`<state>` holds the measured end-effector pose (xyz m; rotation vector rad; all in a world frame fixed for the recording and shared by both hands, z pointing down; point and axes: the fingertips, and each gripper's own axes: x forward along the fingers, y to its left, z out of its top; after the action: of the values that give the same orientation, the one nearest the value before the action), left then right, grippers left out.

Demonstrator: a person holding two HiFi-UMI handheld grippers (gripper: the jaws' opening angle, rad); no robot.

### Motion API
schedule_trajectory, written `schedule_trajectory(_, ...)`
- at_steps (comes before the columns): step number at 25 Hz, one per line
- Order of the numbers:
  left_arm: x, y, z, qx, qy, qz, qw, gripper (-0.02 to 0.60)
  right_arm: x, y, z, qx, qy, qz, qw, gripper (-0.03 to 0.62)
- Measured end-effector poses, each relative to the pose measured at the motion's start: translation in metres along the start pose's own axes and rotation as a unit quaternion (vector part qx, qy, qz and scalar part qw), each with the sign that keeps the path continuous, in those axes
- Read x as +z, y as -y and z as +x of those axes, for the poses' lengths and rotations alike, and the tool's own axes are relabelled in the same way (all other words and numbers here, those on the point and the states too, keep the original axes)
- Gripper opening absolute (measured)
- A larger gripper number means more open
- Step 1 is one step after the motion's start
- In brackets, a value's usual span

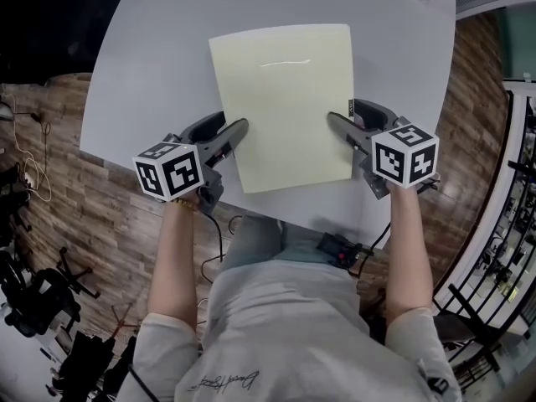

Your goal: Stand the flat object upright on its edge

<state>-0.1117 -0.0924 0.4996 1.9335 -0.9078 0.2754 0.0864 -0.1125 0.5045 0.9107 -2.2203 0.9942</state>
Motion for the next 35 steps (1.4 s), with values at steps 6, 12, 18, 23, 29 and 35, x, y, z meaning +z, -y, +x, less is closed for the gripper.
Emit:
schedule_trajectory(6, 0.026, 0.011, 0.0, 0.006, 0.018, 0.051, 0.9985, 0.238, 0.024, 0.002, -0.01, -0.016, 0.027, -0.028, 0.999, 0.255)
schedule_trajectory(12, 0.057, 0.018, 0.0, -0.001, 0.047, 0.098, 0.9941, 0.236, 0.05, 0.005, -0.015, -0.032, 0.058, -0.044, 0.997, 0.253)
schedule_trajectory(18, 0.077, 0.023, -0.002, 0.0, 0.067, 0.137, 0.9883, 0.235, 0.066, 0.003, -0.019, -0.05, 0.088, -0.062, 0.993, 0.252)
schedule_trajectory(23, 0.085, 0.023, -0.005, 0.005, 0.092, 0.165, 0.9819, 0.234, 0.077, 0.002, -0.019, -0.063, 0.108, -0.086, 0.988, 0.25)
schedule_trajectory(29, 0.1, 0.029, -0.004, 0.004, 0.119, 0.202, 0.9721, 0.233, 0.091, 0.003, -0.024, -0.075, 0.14, -0.106, 0.982, 0.249)
schedule_trajectory(35, 0.119, 0.032, 0.002, 0.012, 0.141, 0.242, 0.9599, 0.232, 0.107, 0.013, -0.023, -0.098, 0.16, -0.116, 0.975, 0.249)
